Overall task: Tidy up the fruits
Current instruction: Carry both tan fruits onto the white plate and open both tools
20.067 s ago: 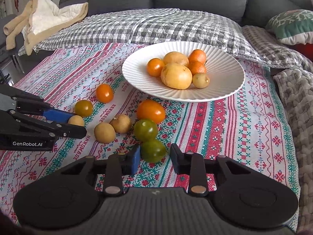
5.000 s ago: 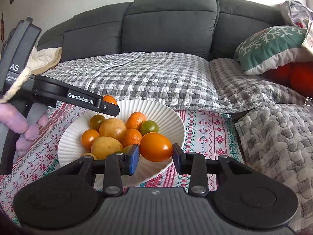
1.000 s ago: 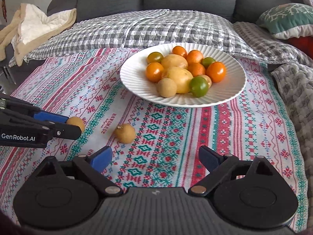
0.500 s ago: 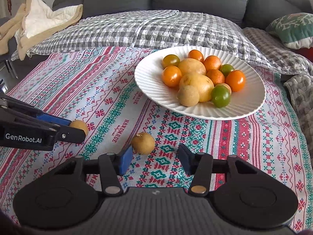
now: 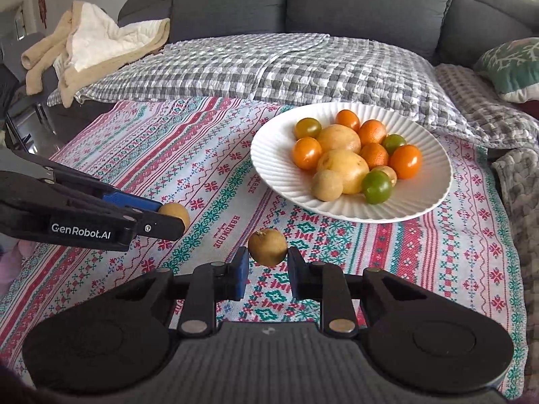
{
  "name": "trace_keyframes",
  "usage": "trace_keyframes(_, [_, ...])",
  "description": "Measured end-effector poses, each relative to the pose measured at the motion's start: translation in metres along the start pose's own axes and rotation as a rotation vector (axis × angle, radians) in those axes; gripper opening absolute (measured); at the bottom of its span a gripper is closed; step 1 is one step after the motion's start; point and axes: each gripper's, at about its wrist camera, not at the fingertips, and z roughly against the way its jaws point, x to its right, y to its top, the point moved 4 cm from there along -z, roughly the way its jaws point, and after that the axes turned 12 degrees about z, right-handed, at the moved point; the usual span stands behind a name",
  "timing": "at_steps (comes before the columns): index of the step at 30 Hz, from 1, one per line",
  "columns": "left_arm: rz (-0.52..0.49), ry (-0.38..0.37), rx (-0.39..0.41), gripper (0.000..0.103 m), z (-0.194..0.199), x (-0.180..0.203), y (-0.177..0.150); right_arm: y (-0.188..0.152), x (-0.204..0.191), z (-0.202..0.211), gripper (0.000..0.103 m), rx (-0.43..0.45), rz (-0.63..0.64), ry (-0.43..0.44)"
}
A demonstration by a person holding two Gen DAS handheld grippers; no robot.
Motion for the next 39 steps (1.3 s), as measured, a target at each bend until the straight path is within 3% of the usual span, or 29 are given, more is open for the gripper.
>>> trace_keyframes(11, [0.015, -0.106, 0.084, 0.019, 0.000, 0.027, 0.025, 0.001, 0.054, 0.026, 0.022, 0.091, -0.187, -0.051])
trace_keyframes(16, [-0.030, -0.127, 0.101, 0.019, -0.009, 0.043, 0.036, 0.005, 0.072, 0.024, 0.022, 0.115, -0.228, -0.083])
trace_keyframes(28, [-0.071, -0.120, 0.081, 0.020, -0.045, 0.051, 0.048, 0.006, 0.099, 0.000, 0.022, 0.107, -0.194, -0.118])
trace_keyframes(39, [-0.076, -0.112, 0.080, 0.020, -0.056, 0.049, 0.048, 0.008, 0.101, -0.010, 0.022, 0.107, -0.165, -0.119])
